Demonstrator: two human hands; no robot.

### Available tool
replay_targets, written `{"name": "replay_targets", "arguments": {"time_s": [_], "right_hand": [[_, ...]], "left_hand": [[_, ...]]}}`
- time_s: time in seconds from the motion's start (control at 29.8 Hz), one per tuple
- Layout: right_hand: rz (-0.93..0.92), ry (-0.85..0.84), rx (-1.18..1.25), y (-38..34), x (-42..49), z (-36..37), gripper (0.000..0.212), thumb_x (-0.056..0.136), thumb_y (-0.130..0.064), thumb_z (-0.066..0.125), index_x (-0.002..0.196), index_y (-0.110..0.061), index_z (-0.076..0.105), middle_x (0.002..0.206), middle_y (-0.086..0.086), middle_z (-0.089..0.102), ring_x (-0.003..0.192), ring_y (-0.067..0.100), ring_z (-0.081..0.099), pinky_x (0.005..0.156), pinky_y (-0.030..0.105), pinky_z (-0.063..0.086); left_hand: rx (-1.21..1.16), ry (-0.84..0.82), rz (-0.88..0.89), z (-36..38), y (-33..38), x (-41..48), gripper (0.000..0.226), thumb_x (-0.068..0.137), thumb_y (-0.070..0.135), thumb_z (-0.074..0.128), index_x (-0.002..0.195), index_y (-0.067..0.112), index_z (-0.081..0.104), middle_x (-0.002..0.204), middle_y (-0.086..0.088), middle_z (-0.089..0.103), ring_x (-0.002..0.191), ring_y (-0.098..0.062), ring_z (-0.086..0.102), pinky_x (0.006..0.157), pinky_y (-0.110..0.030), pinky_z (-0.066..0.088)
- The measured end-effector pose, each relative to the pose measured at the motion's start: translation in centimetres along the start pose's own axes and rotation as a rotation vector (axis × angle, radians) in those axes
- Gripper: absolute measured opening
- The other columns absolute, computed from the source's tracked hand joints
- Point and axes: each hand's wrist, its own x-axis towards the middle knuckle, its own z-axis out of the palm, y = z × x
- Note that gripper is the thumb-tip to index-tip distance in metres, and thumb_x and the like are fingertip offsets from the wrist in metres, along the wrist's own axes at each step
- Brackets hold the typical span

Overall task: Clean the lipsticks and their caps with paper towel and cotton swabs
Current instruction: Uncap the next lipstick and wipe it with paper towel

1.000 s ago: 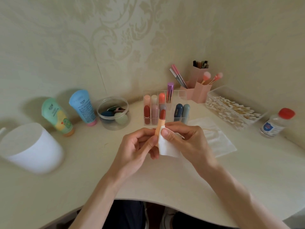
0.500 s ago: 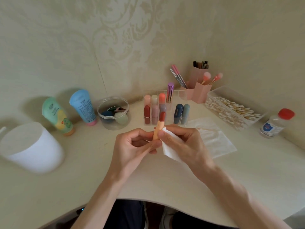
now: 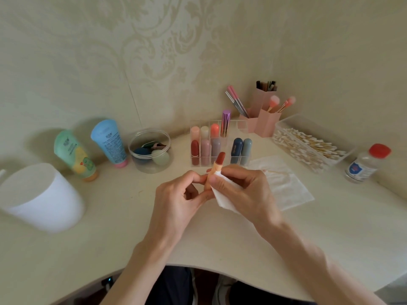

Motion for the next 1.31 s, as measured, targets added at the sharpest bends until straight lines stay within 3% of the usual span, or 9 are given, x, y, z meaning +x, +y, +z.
{"name": "replay_targets", "arguments": {"time_s": [0.13, 0.23, 0.3, 0.37, 0.54, 0.77, 0.91, 1.14, 1.31], "right_hand": [[-0.025, 0.022, 0.041, -0.4, -0.1, -0.2, 0.019, 0.096, -0.024, 0.076, 0.094, -0.006, 0.081, 0.095, 0.014, 0.076, 0.087, 0.031, 0.075, 0.074, 0.045, 0.061], [0.014, 0.015, 0.146, -0.6, -0.1, -0.4, 0.024, 0.097, -0.023, 0.075, 0.097, 0.0, 0.079, 0.099, 0.021, 0.072, 0.081, 0.034, 0.072, 0.065, 0.042, 0.059], [0.02, -0.005, 0.152, -0.4, -0.1, -0.4, 0.03, 0.096, -0.029, 0.077, 0.1, 0.0, 0.079, 0.106, 0.021, 0.073, 0.095, 0.04, 0.073, 0.075, 0.053, 0.061], [0.011, -0.017, 0.14, -0.1, 0.0, -0.2, 0.03, 0.094, -0.032, 0.079, 0.1, -0.002, 0.08, 0.109, 0.019, 0.074, 0.104, 0.041, 0.072, 0.085, 0.06, 0.06], [-0.008, 0.016, 0.053, -0.1, -0.2, -0.1, 0.013, 0.091, -0.019, 0.079, 0.095, -0.008, 0.083, 0.097, 0.009, 0.076, 0.091, 0.02, 0.072, 0.079, 0.029, 0.056], [0.013, 0.037, 0.124, -0.2, 0.1, -0.2, 0.019, 0.094, -0.025, 0.08, 0.099, -0.007, 0.082, 0.101, 0.013, 0.075, 0.096, 0.034, 0.074, 0.084, 0.055, 0.061], [0.015, 0.062, 0.13, -0.1, 0.0, 0.1, 0.012, 0.094, -0.016, 0.079, 0.098, -0.005, 0.082, 0.099, 0.012, 0.075, 0.096, 0.037, 0.075, 0.085, 0.061, 0.061], [0.067, 0.084, 0.127, 0.0, -0.2, 0.5, 0.015, 0.091, -0.022, 0.081, 0.098, -0.009, 0.083, 0.1, 0.013, 0.076, 0.098, 0.038, 0.073, 0.086, 0.056, 0.059], [0.053, 0.082, 0.163, -0.6, -0.2, 0.2, 0.029, 0.088, -0.031, 0.078, 0.1, -0.006, 0.082, 0.103, 0.009, 0.075, 0.092, 0.023, 0.073, 0.079, 0.037, 0.058]], "left_hand": [[-0.397, -0.113, -0.185, 0.0, 1.0, 0.1, 0.029, 0.082, 0.038, 0.076, 0.1, 0.016, 0.07, 0.084, 0.003, 0.077, 0.064, -0.022, 0.071, 0.06, -0.029, 0.055], [-0.635, -0.159, -0.318, -0.2, 1.4, 0.5, 0.023, 0.088, 0.022, 0.071, 0.107, 0.009, 0.069, 0.084, -0.011, 0.078, 0.064, -0.029, 0.073, 0.051, -0.03, 0.053], [-0.684, -0.173, -0.367, -0.2, 1.4, 0.6, 0.021, 0.087, 0.015, 0.071, 0.107, 0.006, 0.073, 0.086, -0.013, 0.079, 0.068, -0.026, 0.074, 0.054, -0.029, 0.055], [-0.693, -0.159, -0.403, -0.3, 1.4, 0.6, 0.02, 0.083, 0.009, 0.076, 0.101, 0.001, 0.076, 0.087, -0.017, 0.079, 0.073, -0.026, 0.076, 0.063, -0.027, 0.059], [-0.489, -0.079, -0.36, -0.1, 0.8, 0.2, 0.016, 0.075, 0.012, 0.088, 0.084, 0.006, 0.076, 0.078, -0.007, 0.079, 0.074, -0.025, 0.077, 0.071, -0.026, 0.06], [-0.592, -0.184, -0.344, 0.0, 1.0, 0.5, 0.026, 0.085, 0.018, 0.076, 0.11, 0.008, 0.075, 0.095, -0.008, 0.08, 0.081, -0.029, 0.078, 0.07, -0.034, 0.063], [-0.57, -0.154, -0.412, 0.0, 1.0, 0.6, 0.024, 0.075, 0.012, 0.084, 0.097, 0.004, 0.079, 0.085, -0.009, 0.08, 0.077, -0.022, 0.079, 0.07, -0.023, 0.06], [-0.343, -0.075, -0.379, 0.4, 0.9, 0.2, 0.018, 0.075, 0.004, 0.089, 0.084, 0.015, 0.078, 0.074, 0.002, 0.078, 0.066, -0.015, 0.074, 0.066, -0.018, 0.055], [-0.618, -0.134, -0.472, -0.1, 1.5, 0.6, 0.02, 0.084, 0.013, 0.077, 0.102, 0.006, 0.077, 0.083, -0.014, 0.078, 0.065, -0.024, 0.074, 0.061, -0.026, 0.059]]}}
